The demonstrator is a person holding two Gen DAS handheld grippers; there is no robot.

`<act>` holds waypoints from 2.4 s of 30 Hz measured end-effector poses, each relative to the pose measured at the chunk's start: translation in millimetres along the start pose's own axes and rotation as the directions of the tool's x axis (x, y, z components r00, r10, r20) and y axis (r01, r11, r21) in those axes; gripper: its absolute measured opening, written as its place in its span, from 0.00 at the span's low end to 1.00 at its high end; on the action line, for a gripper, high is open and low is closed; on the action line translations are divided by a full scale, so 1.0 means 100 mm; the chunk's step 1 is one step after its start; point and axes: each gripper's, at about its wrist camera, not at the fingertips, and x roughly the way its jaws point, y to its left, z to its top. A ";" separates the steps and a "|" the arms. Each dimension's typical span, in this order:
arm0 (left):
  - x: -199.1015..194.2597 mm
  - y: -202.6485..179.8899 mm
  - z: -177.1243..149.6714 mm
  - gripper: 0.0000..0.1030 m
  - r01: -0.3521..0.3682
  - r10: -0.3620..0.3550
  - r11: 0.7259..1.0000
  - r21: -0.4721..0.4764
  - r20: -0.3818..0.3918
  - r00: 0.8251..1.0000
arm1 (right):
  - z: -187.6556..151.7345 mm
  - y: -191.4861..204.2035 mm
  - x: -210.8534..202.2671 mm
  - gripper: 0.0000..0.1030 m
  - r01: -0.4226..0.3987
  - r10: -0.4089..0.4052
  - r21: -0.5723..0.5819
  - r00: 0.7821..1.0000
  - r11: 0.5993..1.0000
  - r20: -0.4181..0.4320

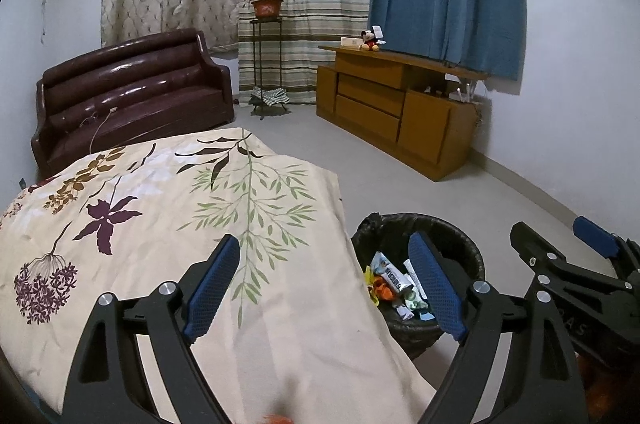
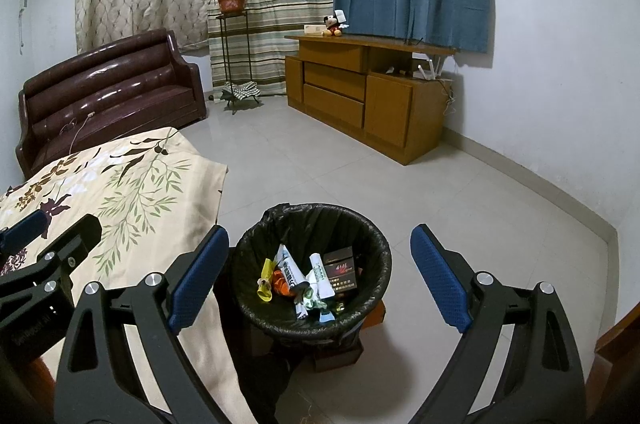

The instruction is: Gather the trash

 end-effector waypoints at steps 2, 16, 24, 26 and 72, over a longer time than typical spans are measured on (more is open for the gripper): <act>0.00 -0.01 0.00 0.81 0.005 -0.005 1.000 0.002 0.002 1.000 | 0.00 0.00 0.00 0.87 -0.002 0.002 -0.001 1.000 1.000 -0.001; 0.08 0.12 -0.04 0.81 -0.040 0.040 0.999 -0.001 -0.031 0.999 | -0.06 0.11 -0.03 0.87 -0.008 0.007 -0.029 1.000 1.000 -0.023; 0.28 0.67 -0.24 0.81 -0.113 0.104 0.992 -0.051 -0.162 0.981 | -0.10 0.45 0.17 0.88 -0.064 0.058 -0.067 0.994 0.996 -0.088; 0.34 0.90 -0.30 0.81 -0.151 0.133 0.986 -0.076 -0.201 0.970 | -0.10 0.66 0.27 0.88 -0.109 0.100 -0.073 0.988 0.991 -0.121; 1.01 3.57 -0.22 0.93 -0.410 0.310 0.891 -0.194 -0.398 0.863 | 0.40 4.63 2.12 0.96 -0.278 0.179 -0.198 0.895 0.940 -0.407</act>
